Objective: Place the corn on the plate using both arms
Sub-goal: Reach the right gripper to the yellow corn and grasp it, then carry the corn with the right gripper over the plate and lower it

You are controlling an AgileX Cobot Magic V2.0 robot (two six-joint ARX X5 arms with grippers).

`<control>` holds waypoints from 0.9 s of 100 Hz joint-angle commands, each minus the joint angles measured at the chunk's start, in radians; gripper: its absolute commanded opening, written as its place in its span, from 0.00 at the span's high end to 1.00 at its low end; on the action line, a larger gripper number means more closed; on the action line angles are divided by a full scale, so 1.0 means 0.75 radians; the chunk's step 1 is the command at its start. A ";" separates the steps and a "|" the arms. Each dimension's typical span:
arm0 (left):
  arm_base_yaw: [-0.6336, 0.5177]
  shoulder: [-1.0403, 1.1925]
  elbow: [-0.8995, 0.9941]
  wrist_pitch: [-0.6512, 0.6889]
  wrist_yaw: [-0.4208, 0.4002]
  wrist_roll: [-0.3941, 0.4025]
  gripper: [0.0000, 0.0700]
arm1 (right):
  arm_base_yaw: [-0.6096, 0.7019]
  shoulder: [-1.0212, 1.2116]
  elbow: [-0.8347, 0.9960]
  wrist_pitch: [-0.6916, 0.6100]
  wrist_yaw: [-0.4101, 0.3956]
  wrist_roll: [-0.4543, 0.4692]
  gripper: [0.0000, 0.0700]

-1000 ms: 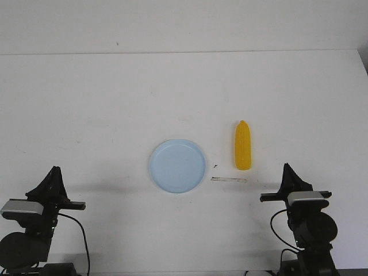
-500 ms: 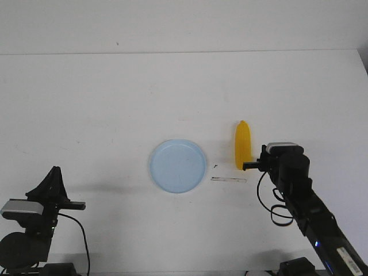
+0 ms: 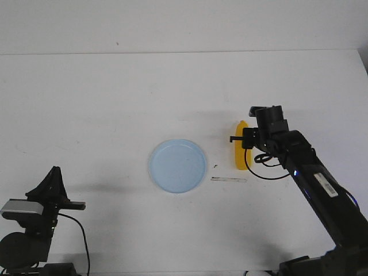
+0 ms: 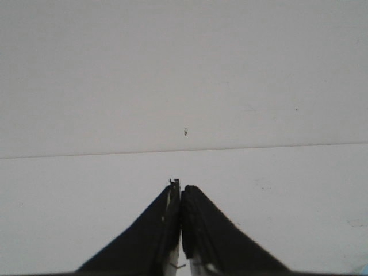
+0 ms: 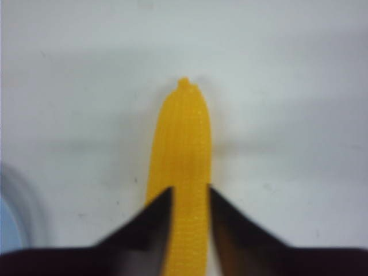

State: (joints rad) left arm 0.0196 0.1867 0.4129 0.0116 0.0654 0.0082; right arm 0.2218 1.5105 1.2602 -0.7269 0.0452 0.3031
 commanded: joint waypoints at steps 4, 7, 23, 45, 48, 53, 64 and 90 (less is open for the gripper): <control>0.002 -0.002 0.011 0.016 -0.005 -0.006 1.00 | 0.027 0.110 0.119 -0.087 -0.001 0.024 0.29; 0.002 -0.002 0.011 0.016 -0.005 -0.007 1.00 | 0.030 0.135 0.143 -0.103 -0.001 0.024 0.27; 0.002 -0.002 0.011 0.017 -0.005 -0.006 1.00 | 0.030 0.226 0.185 -0.123 -0.001 0.031 0.26; 0.002 -0.002 0.011 0.016 -0.005 -0.006 1.00 | 0.029 0.313 0.184 -0.142 0.000 0.030 0.09; 0.002 -0.002 0.011 0.016 -0.005 -0.006 1.00 | 0.029 0.321 0.184 -0.137 -0.001 0.030 0.09; 0.002 -0.002 0.011 0.016 -0.005 -0.006 1.00 | 0.029 0.332 0.184 -0.134 -0.001 0.030 0.09; 0.002 -0.002 0.011 0.016 -0.005 -0.006 1.00 | 0.029 0.365 0.184 -0.119 -0.005 0.030 0.09; 0.002 -0.002 0.011 0.016 -0.005 -0.006 1.00 | 0.027 0.431 0.181 -0.117 -0.006 0.030 0.17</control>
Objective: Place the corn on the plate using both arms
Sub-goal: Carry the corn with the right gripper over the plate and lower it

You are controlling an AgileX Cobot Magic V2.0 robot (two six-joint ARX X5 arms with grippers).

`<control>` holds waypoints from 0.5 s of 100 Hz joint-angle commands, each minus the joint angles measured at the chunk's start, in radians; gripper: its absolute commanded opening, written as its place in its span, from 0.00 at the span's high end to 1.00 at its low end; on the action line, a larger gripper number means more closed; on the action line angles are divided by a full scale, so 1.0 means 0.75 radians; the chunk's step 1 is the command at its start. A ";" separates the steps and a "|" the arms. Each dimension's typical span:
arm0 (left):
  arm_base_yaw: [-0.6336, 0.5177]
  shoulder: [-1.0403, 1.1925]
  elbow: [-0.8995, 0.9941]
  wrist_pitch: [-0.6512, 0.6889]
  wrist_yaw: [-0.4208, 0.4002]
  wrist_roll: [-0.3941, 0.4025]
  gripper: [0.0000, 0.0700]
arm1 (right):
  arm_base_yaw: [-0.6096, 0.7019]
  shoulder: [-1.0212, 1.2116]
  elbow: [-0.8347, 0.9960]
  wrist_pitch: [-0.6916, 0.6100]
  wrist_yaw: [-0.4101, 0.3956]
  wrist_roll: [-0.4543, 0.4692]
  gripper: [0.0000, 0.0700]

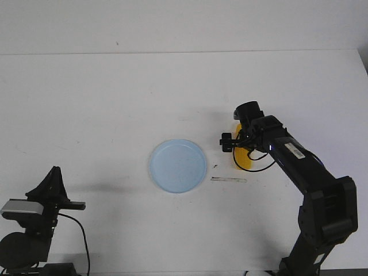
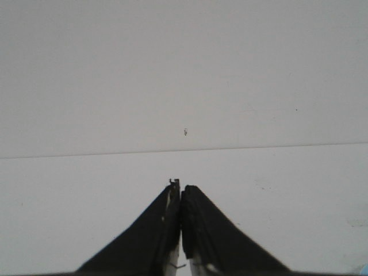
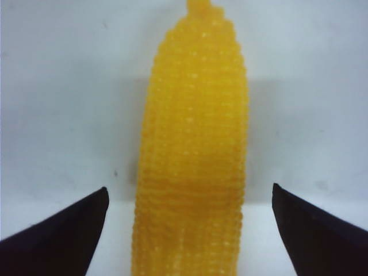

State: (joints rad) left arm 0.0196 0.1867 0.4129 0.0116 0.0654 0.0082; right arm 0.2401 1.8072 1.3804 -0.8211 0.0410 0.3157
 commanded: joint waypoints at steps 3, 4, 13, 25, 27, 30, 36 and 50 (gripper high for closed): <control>0.002 -0.002 0.011 0.016 -0.005 -0.007 1.00 | 0.002 0.038 0.020 0.008 -0.001 0.013 0.21; 0.002 -0.002 0.011 0.016 -0.005 -0.007 1.00 | 0.002 0.039 0.020 0.008 0.000 0.013 0.22; 0.002 -0.002 0.011 0.016 -0.005 -0.006 1.00 | 0.003 0.040 0.019 0.011 0.000 0.013 0.39; 0.002 -0.002 0.011 0.016 -0.005 -0.007 1.00 | 0.003 0.040 0.019 0.021 0.000 0.013 0.49; 0.002 -0.002 0.011 0.016 -0.005 -0.006 1.00 | 0.003 0.040 0.019 0.021 0.000 0.013 0.50; 0.002 -0.002 0.011 0.016 -0.005 -0.007 1.00 | 0.003 0.040 0.019 0.021 0.000 0.013 0.52; 0.002 -0.002 0.011 0.016 -0.005 -0.006 1.00 | 0.002 0.040 0.019 0.022 0.000 0.012 0.53; 0.002 -0.002 0.011 0.016 -0.005 -0.006 1.00 | 0.003 0.040 0.020 0.022 0.000 0.012 0.53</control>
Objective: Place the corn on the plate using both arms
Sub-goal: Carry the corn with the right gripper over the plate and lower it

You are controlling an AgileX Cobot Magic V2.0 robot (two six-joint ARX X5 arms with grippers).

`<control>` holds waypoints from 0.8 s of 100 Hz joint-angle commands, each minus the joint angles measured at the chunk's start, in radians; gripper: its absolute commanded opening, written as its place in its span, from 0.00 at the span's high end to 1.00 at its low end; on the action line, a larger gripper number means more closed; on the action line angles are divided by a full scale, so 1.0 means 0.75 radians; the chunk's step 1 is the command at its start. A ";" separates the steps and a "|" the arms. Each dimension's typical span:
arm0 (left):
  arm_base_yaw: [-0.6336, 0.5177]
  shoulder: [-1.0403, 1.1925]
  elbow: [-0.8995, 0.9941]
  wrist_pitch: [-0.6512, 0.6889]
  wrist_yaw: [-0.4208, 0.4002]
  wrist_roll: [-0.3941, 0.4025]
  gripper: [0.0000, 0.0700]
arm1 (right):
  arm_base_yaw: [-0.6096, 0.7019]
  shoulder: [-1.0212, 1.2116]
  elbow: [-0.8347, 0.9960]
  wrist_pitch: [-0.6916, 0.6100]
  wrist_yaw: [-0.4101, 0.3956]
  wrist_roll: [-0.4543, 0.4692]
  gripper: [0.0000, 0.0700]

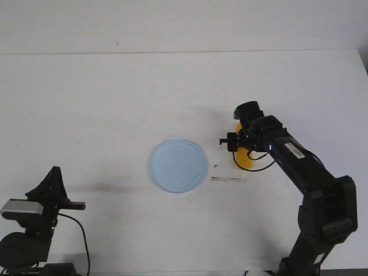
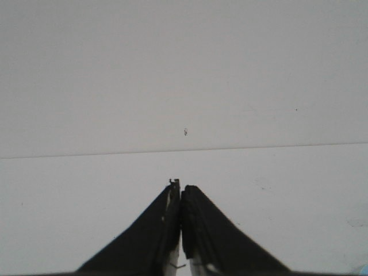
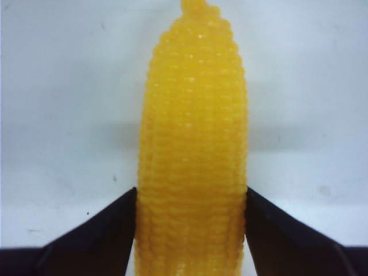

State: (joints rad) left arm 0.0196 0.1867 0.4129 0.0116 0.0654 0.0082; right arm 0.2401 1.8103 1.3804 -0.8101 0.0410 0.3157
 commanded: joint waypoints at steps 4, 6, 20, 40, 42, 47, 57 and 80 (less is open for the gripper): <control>0.002 -0.002 0.011 0.016 -0.005 -0.006 1.00 | 0.003 0.036 0.022 0.007 0.000 0.012 0.53; 0.002 -0.002 0.011 0.016 -0.005 -0.006 1.00 | 0.003 0.033 0.024 0.007 0.000 0.012 0.53; 0.002 -0.002 0.011 0.016 -0.005 -0.007 1.00 | 0.004 -0.005 0.062 -0.002 -0.001 0.012 0.53; 0.002 -0.002 0.011 0.016 -0.005 -0.007 1.00 | 0.064 -0.050 0.148 0.003 -0.236 0.011 0.53; 0.002 -0.002 0.011 0.016 -0.005 -0.006 1.00 | 0.076 -0.050 0.152 0.005 -0.272 0.011 0.53; 0.002 -0.002 0.011 0.016 -0.005 -0.006 1.00 | 0.111 -0.050 0.154 0.019 -0.369 0.011 0.53; 0.002 -0.002 0.011 0.016 -0.005 -0.006 1.00 | 0.187 -0.046 0.153 0.053 -0.524 0.002 0.53; 0.002 -0.002 0.011 0.016 -0.005 -0.006 1.00 | 0.393 0.009 0.151 0.117 -0.630 -0.042 0.53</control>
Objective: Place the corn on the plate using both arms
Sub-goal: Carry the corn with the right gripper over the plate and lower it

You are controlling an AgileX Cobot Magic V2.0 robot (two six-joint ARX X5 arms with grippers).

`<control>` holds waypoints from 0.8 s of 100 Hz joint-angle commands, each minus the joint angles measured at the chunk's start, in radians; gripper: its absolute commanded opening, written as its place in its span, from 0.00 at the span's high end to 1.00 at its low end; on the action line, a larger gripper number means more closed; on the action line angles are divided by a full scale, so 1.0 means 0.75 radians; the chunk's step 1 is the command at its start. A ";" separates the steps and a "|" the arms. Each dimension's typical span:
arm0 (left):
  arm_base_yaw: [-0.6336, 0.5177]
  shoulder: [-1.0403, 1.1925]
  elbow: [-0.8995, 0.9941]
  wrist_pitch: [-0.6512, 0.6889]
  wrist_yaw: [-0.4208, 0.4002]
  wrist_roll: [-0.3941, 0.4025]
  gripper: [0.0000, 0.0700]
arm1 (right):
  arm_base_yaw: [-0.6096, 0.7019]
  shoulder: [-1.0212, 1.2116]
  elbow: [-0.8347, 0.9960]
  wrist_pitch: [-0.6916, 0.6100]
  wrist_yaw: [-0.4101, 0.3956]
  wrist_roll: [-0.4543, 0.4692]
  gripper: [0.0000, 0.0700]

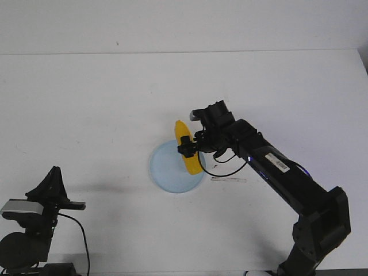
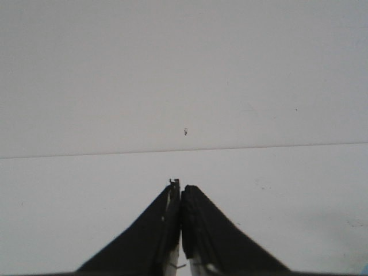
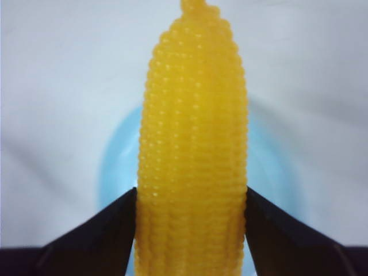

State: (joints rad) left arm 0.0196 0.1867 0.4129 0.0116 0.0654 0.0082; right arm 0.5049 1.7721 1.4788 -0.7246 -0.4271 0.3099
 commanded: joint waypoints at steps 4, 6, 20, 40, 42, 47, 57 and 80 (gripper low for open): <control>0.002 -0.002 0.011 0.016 -0.005 -0.006 1.00 | 0.066 0.076 0.020 0.004 -0.004 -0.036 0.52; 0.002 -0.002 0.011 0.016 -0.005 -0.007 1.00 | 0.077 0.085 0.020 0.006 -0.004 -0.036 0.52; 0.002 -0.002 0.011 0.016 -0.005 -0.006 1.00 | 0.122 0.137 0.020 0.023 -0.002 -0.036 0.52; 0.002 -0.002 0.011 0.016 -0.005 -0.006 1.00 | 0.142 0.191 0.020 0.019 0.022 -0.034 0.51; 0.002 -0.002 0.011 0.016 -0.005 -0.007 1.00 | 0.143 0.195 0.020 0.018 0.022 -0.031 0.50; 0.002 -0.002 0.011 0.016 -0.005 -0.006 1.00 | 0.144 0.202 0.019 0.007 0.023 -0.029 0.49; 0.002 -0.002 0.011 0.016 -0.005 -0.007 1.00 | 0.146 0.224 0.019 -0.015 0.030 -0.024 0.48; 0.002 -0.002 0.011 0.016 -0.005 -0.007 1.00 | 0.146 0.239 0.019 -0.017 0.116 -0.024 0.48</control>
State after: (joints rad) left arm 0.0196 0.1867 0.4129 0.0116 0.0654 0.0082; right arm 0.6071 1.9251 1.4784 -0.7399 -0.3496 0.2928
